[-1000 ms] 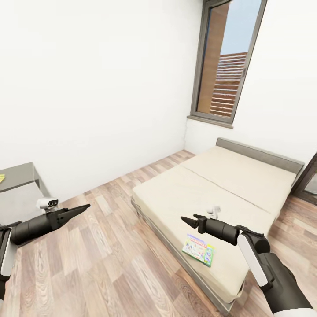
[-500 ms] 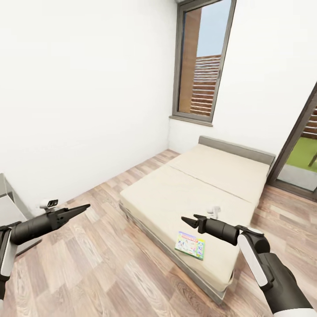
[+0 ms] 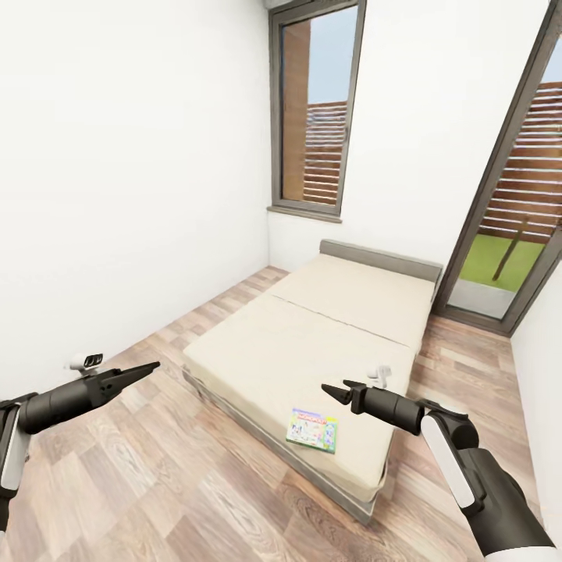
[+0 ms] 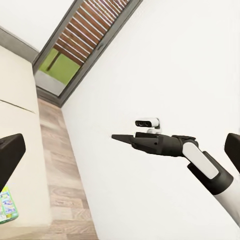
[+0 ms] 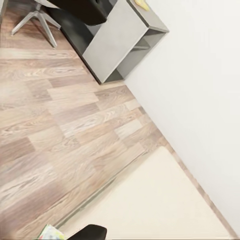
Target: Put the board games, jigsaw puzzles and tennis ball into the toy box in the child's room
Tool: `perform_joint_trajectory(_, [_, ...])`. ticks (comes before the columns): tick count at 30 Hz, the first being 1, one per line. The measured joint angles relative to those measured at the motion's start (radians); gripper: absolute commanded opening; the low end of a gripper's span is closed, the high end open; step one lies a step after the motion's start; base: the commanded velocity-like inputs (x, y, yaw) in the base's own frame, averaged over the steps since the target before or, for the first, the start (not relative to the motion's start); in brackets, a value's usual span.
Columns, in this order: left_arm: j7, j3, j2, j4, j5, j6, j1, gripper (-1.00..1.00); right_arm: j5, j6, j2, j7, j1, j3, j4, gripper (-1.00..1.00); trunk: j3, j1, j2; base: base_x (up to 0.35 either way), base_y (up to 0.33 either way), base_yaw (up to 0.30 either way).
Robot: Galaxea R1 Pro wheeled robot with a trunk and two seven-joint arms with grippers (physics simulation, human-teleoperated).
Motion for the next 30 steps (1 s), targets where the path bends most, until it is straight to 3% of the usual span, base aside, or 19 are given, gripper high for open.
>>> perform_joint_trajectory(30, [0.001,0.000,0.001,0.000,0.000,0.000,0.000,1.00,0.001,0.000,0.000,0.000,0.000,0.002,0.001,1.00,0.011,0.000,0.000,0.000,0.113,-0.279])
